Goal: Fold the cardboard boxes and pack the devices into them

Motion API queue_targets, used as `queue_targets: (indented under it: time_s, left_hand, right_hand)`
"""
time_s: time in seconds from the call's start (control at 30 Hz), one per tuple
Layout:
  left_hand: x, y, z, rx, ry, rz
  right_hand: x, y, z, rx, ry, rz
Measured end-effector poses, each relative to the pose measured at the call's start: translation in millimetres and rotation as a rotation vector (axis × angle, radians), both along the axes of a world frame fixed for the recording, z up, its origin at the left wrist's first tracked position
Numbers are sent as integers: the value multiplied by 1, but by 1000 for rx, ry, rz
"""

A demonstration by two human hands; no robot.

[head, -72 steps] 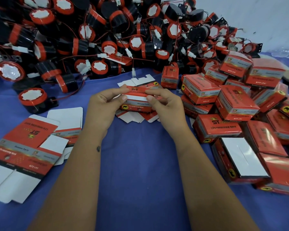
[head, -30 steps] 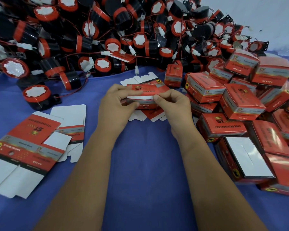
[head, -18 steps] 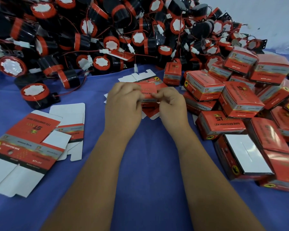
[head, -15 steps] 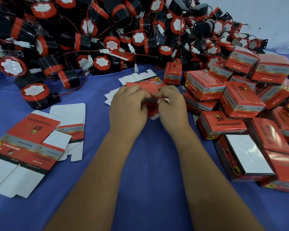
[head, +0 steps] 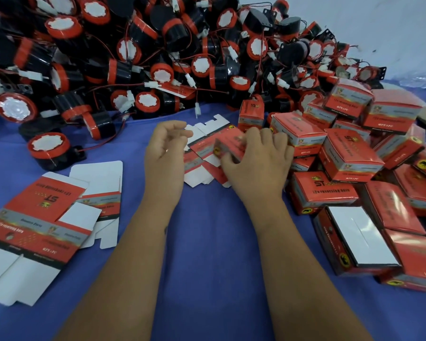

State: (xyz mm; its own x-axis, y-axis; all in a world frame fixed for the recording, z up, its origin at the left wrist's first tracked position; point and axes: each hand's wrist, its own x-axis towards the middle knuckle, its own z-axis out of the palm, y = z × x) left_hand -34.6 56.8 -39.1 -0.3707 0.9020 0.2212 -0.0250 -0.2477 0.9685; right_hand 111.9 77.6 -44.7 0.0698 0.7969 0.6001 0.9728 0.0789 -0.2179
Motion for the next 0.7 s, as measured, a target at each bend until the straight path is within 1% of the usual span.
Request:
queue_targets:
  time_s: [0.03, 0.1, 0.17, 0.3, 0.37, 0.43, 0.47, 0.53, 0.6, 0.63, 0.67, 0.7]
  left_hand:
    - [1, 2, -2, -34, 38, 0]
    - [2, 4, -5, -90, 119, -1]
    - [3, 4, -6, -96, 201, 4]
    - [4, -4, -8, -67, 304, 14]
    - [1, -11, -13, -62, 328, 9]
    - [-4, -18, -16, -66, 297, -47]
    - [-7, -21, -15, -83, 306, -95]
    - [-15, -25, -13, -145, 415, -201]
    - [-23, -30, -10, -187, 508, -206]
    - [-26, -35, -13, -188, 539, -175]
    - [-27, -44, -14, -198, 536, -133]
    - [-28, -49, -14, -190, 511, -94]
  right_hand:
    - [2, 1, -1, 17, -10, -84]
    - [5, 3, -3, 31, -8, -181]
    - [5, 5, -4, 23, -6, -230]
    - [3, 8, -6, -9, -4, -295]
    - [6, 7, -6, -14, -16, -327]
    - [10, 3, -3, -33, -28, -346]
    - [11, 0, -1, -60, -26, -341]
    - [11, -6, 9, -137, 5, -284]
    - [13, -16, 22, -201, 44, -198]
    - [16, -26, 33, -209, 90, -128]
    - [21, -35, 43, -177, 180, -72]
    - [27, -45, 55, -129, 332, 17]
